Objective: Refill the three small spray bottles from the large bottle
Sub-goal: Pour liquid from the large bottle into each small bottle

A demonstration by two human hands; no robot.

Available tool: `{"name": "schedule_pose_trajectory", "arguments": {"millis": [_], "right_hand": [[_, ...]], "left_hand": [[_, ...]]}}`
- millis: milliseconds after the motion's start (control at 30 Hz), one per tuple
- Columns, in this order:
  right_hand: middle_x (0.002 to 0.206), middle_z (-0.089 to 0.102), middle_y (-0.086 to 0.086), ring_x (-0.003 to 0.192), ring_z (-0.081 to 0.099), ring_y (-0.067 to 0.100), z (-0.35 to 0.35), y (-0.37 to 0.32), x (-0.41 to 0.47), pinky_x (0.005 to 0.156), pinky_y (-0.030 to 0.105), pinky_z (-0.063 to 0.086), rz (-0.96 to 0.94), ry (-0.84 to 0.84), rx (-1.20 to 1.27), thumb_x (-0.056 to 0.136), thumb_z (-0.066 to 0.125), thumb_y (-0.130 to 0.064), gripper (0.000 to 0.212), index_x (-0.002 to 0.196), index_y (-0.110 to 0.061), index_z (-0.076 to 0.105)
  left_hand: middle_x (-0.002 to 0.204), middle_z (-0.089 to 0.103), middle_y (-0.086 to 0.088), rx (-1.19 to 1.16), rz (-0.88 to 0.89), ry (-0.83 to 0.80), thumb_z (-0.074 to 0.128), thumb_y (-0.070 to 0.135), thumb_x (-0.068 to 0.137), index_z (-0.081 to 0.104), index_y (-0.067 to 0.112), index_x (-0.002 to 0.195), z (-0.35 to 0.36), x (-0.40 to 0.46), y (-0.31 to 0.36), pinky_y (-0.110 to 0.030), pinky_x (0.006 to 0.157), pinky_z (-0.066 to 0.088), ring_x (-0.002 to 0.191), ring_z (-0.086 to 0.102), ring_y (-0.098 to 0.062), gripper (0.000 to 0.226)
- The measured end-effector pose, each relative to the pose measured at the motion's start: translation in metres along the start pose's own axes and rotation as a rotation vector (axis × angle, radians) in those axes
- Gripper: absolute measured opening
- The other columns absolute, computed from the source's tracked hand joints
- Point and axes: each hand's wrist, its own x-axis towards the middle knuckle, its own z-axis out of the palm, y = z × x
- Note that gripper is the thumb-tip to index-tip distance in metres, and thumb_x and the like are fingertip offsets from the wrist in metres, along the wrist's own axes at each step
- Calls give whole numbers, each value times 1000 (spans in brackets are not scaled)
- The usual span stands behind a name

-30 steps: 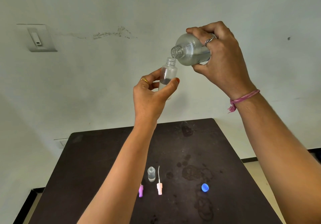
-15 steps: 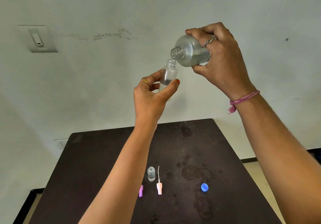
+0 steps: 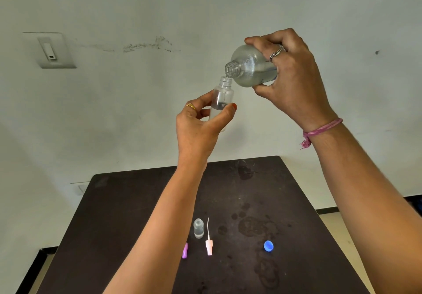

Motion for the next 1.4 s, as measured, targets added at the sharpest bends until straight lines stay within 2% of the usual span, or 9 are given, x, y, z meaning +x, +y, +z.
{"name": "schedule_pose_trajectory", "arguments": {"millis": [133,333,667,833,1000,1400], "right_hand": [[123,54,10,113,53,26,0,0,0,93,35,49,0,0,-4,67,81,-11,71,132,-22,56],[123,54,10,112,53,27,0,1,-1,93,37,50,-4,3,-4,68,81,-12,70,132,-22,56],[124,54,10,113,53,27,-2,0,-2,92,36,51,-6,0,-5,68,82,-12,70,133,-22,56],[123,54,10,113,53,26,-2,0,-1,92,35,50,-5,2,-4,68,81,-12,70,133,-22,56],[123,54,9,112,53,26,-2,1,-2,91,34,50,-4,2,-1,68,81,-11,70,132,-23,55],[124,53,9,113,53,25,0,1,-2,91,35,51,-9,-5,-6,68,81,-12,71,133,-23,55]], "left_hand": [[108,71,1,-17,0,-5,83,24,75,71,28,106,0,0,1,-26,66,58,99,66,-25,34],[109,71,0,-33,3,-9,83,22,76,71,26,108,1,-2,1,-21,63,55,99,66,-25,35],[109,71,0,-46,5,-12,83,22,75,71,24,110,2,-3,2,-20,62,54,99,66,-25,37],[109,71,1,-35,5,-9,84,23,75,71,24,112,2,-3,1,-25,66,57,98,66,-25,39],[109,71,1,-45,11,-8,84,22,75,70,28,107,2,-4,2,-20,62,55,98,66,-24,35],[109,71,2,-48,2,-7,84,22,75,69,30,105,2,-3,0,-24,64,56,98,66,-23,34]]}}
